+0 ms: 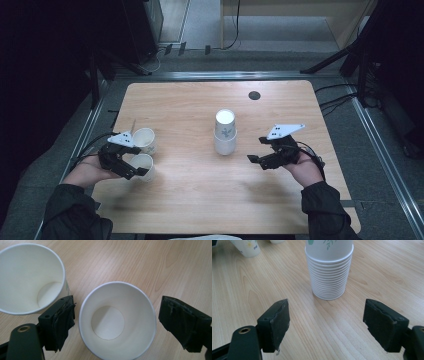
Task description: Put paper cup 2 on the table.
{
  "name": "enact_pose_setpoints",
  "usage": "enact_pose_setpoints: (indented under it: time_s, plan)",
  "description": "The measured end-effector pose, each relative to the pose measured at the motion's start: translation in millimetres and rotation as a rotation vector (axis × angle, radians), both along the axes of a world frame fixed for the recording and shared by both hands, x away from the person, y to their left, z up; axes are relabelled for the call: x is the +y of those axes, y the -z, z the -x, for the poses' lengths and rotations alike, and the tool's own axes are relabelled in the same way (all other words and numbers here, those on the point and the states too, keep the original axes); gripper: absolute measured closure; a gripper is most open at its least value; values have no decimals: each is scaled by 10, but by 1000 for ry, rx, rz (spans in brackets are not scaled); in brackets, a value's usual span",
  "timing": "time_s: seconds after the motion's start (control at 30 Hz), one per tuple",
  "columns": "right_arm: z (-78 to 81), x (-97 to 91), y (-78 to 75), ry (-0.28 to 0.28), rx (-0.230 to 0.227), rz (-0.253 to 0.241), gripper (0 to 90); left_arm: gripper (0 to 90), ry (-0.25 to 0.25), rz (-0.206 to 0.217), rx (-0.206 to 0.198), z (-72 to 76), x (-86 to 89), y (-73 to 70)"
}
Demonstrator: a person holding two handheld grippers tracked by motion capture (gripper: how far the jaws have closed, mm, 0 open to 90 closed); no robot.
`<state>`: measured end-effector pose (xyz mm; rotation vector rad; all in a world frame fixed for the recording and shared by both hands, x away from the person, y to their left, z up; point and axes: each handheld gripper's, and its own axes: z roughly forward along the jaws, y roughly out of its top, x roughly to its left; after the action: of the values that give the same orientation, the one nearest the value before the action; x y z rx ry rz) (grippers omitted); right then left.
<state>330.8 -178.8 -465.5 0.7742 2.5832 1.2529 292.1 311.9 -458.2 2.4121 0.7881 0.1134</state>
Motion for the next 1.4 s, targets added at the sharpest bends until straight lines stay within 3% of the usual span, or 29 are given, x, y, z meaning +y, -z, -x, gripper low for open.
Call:
enact_pose_setpoints:
  time_s: [0.17, 0.3, 0.43, 0.5, 0.73, 1.03, 1.17, 1.4]
  plan:
    - [9, -2, 6, 1, 2, 5, 214, 137, -19, 51, -8, -5, 55, -85]
    - [21, -23, 10, 6, 6, 6, 214, 137, -46, 103, -40, -15, 83, -215]
    - [26, -34, 16, 6, 3, 7, 214, 137, -67, 118, -69, -32, 57, -294]
    - [33, -36, 18, 7, 3, 9, 214, 137, -74, 152, -83, -45, 22, -346]
    - [46, -41, 18, 9, 10, 11, 214, 137, -77, 145, -93, -73, -151, -417]
    - [58, -24, 18, -2, 6, 14, 214, 138, -102, 188, -97, -92, -365, -531]
    - [62, -16, 22, -12, 2, 16, 213, 140, -112, 211, -79, -104, -439, -544]
    - [81, 14, 13, -22, 0, 5, 214, 141, -135, 237, -79, -118, -593, -572]
